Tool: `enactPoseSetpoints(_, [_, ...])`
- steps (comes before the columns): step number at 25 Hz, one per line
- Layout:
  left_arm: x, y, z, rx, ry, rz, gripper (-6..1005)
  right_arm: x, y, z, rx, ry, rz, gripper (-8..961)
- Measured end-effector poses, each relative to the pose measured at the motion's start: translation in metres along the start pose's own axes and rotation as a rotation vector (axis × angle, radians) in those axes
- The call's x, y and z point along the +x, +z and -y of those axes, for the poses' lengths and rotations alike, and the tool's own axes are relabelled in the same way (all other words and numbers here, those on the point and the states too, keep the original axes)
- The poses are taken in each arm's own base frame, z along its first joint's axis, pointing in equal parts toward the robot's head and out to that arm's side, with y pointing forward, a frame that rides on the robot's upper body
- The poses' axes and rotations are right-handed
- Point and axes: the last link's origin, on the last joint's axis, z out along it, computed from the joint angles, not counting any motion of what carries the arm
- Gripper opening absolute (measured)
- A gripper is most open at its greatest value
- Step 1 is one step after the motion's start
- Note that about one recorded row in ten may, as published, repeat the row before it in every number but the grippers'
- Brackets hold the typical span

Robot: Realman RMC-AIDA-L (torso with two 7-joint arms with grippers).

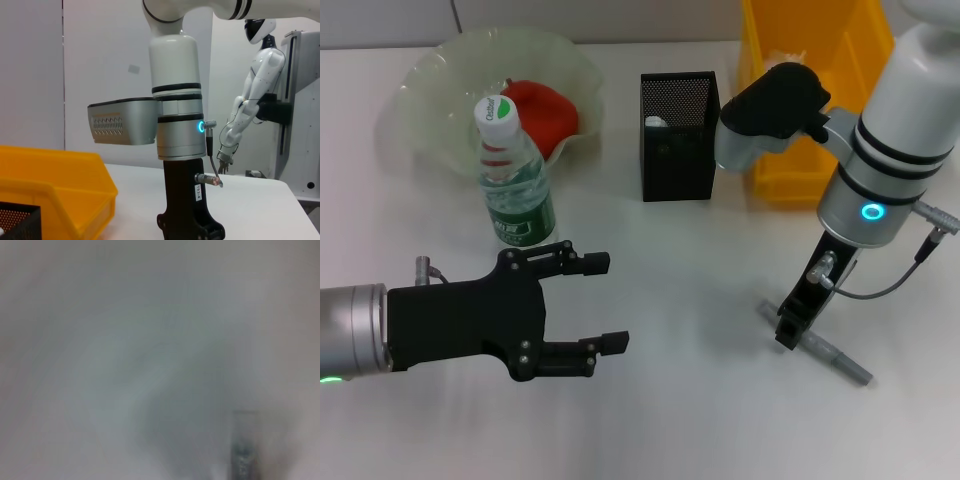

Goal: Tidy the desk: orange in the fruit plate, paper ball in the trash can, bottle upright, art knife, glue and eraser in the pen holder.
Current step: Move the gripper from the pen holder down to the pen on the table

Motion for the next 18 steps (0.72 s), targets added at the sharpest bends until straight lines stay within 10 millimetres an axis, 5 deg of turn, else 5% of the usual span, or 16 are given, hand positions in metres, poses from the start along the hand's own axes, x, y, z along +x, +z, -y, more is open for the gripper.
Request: enactPoseSetpoints(18, [-0.0006,0.0000,-0.0006,0.000,-0.002,0.000,810,0.0028,0.0060,0.0010,0.024,-0.010,0.020,157])
